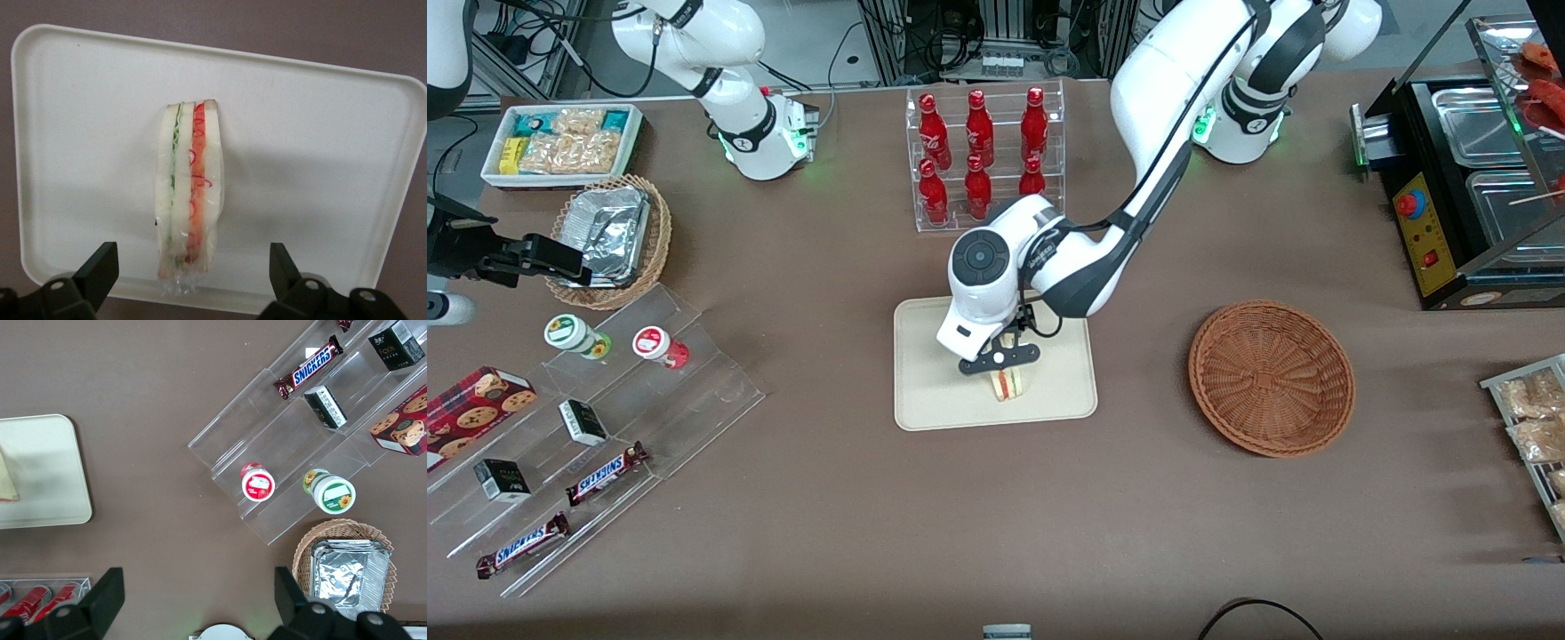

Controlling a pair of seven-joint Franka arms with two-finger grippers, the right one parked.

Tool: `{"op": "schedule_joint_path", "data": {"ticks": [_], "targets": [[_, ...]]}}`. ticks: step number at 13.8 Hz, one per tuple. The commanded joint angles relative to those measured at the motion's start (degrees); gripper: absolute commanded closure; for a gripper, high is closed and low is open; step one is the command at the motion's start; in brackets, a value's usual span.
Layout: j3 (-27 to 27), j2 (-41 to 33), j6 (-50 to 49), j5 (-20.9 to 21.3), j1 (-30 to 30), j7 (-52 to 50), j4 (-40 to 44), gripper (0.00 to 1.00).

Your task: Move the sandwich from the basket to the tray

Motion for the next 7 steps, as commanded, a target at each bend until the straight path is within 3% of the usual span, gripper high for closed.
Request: {"op": "schedule_joint_path", "data": {"ticks": [1, 5, 7], "targets": [[0.5, -1.2, -6.8, 0.4, 0.6, 5.3, 4.8, 0.0], [0.5, -6.5, -12.5, 0.0, 6.2, 20.5, 4.8, 0.0], [0.4, -7.7, -15.1, -0.8, 9.4, 23.4, 4.3, 0.0]]}}
